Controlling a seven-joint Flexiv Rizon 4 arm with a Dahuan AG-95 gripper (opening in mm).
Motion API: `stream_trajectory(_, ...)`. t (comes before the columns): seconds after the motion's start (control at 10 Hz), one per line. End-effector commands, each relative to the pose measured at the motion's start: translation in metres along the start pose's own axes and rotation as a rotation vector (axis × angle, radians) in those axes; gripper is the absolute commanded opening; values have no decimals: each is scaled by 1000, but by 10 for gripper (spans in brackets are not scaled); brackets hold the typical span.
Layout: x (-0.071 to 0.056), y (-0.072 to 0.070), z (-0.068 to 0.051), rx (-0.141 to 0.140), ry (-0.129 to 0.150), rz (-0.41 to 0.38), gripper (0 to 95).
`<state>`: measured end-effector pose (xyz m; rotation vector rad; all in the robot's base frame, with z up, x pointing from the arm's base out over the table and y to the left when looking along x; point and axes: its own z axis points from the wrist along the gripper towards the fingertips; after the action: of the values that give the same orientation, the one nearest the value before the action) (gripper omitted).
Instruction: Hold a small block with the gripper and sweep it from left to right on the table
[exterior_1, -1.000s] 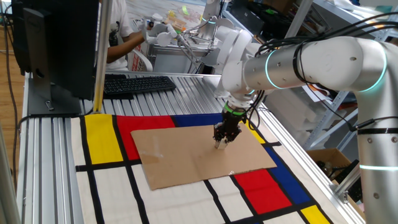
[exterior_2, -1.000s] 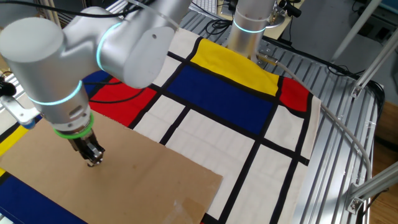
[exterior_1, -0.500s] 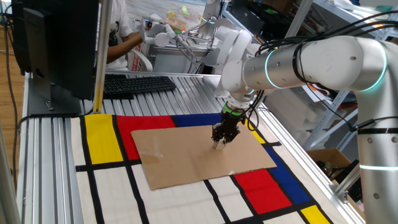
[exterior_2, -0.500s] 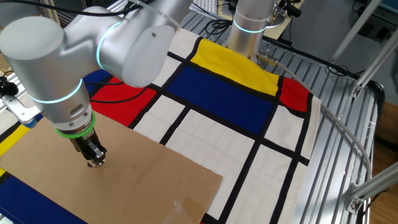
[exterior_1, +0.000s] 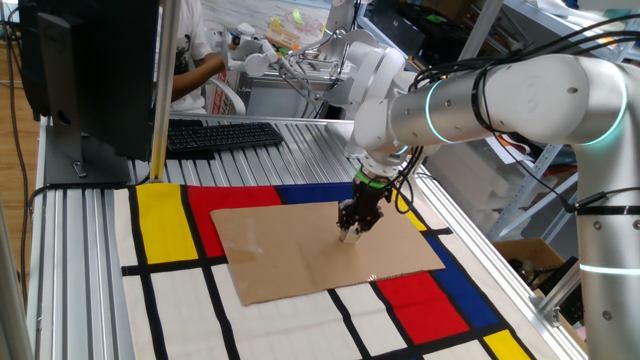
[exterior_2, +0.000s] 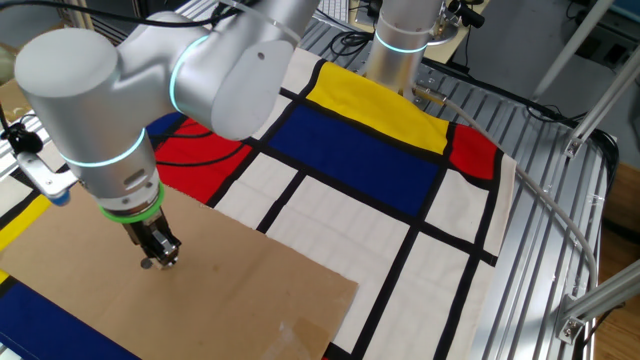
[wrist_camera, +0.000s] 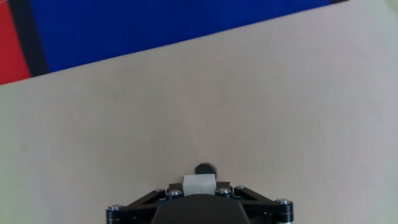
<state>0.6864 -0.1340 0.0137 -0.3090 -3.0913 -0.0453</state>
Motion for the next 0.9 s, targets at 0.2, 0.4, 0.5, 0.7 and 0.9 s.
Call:
stream_trajectory(0.2,4,5,-1,13,2,15,0)
stream_trajectory(0.4,6,6,1,3,3,22,0)
stream_trajectory(0.5,7,8,3,4,-4,23,0)
stream_trajectory(0.7,11,11,-2,20,3,28,0)
stream_trajectory(0.9,12,12,-1,9,1,32,0)
